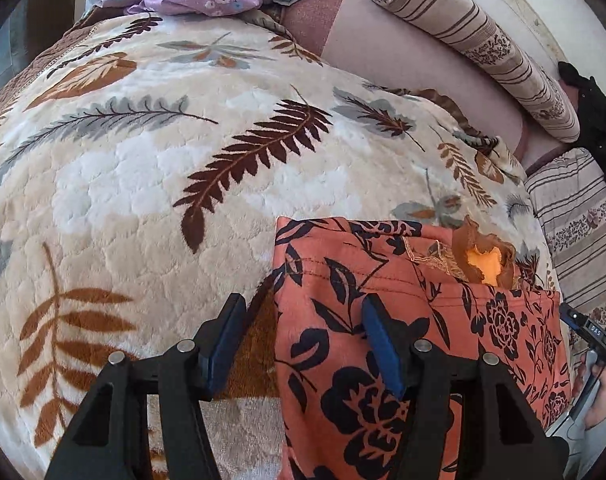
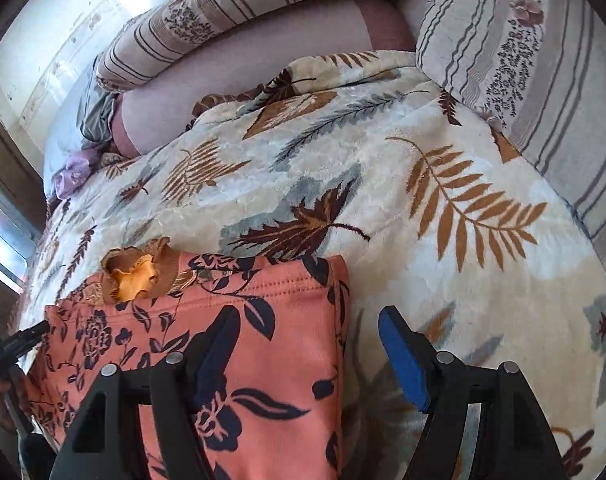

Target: Fold small clothes

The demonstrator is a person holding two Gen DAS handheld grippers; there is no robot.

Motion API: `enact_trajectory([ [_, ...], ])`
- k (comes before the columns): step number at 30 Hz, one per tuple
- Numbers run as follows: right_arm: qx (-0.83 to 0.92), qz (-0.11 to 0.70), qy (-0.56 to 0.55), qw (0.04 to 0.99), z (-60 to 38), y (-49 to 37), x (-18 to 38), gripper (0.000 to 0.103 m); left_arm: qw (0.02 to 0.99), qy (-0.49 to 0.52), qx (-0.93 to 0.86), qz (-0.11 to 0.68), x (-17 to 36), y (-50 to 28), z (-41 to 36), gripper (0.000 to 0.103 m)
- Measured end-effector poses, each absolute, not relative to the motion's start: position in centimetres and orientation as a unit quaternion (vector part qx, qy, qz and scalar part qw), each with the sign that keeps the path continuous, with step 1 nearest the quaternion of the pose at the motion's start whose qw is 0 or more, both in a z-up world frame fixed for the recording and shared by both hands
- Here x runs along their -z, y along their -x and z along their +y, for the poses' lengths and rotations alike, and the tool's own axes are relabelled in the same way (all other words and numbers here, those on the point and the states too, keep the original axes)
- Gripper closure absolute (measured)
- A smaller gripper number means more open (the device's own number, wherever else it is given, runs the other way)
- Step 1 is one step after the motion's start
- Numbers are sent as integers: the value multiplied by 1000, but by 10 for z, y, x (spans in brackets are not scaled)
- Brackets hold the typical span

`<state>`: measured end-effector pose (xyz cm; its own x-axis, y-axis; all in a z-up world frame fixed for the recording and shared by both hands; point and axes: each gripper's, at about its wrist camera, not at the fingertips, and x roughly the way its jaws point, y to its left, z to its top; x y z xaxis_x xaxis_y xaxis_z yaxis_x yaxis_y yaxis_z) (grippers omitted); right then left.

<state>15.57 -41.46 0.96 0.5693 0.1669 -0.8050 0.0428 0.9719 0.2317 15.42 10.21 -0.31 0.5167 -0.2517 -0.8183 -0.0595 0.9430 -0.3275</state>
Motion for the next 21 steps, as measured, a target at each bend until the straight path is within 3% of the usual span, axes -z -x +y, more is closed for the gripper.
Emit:
enact_trajectory([
  [1,-35,470,-109,875,-413,-160,-5,31,856,162,57,487,3,-155,104,42],
  [2,-33,475,-106,873,-411,-162,-2,48,859,162,57,483,1,-155,105,43],
  [3,-29,480,-100,871,-409,-164,0,72,861,159,57,479,-1,-154,105,44],
  [5,-23,480,-87,873,-405,-162,0,74,865,144,62,477,-3,-156,103,51],
  [12,-22,486,-80,870,-403,-164,-4,72,857,134,70,493,2,-172,101,52],
  [14,-23,490,-78,868,-401,-165,-2,72,857,115,79,497,2,-174,95,95],
  [16,-21,493,-72,867,-398,-165,-2,75,860,101,77,494,-1,-173,91,96],
  [18,-20,494,-61,867,-396,-164,-4,91,865,85,78,487,-6,-170,88,96],
  [21,-18,483,-57,874,-397,-158,-13,94,882,76,76,459,-22,-162,88,96],
])
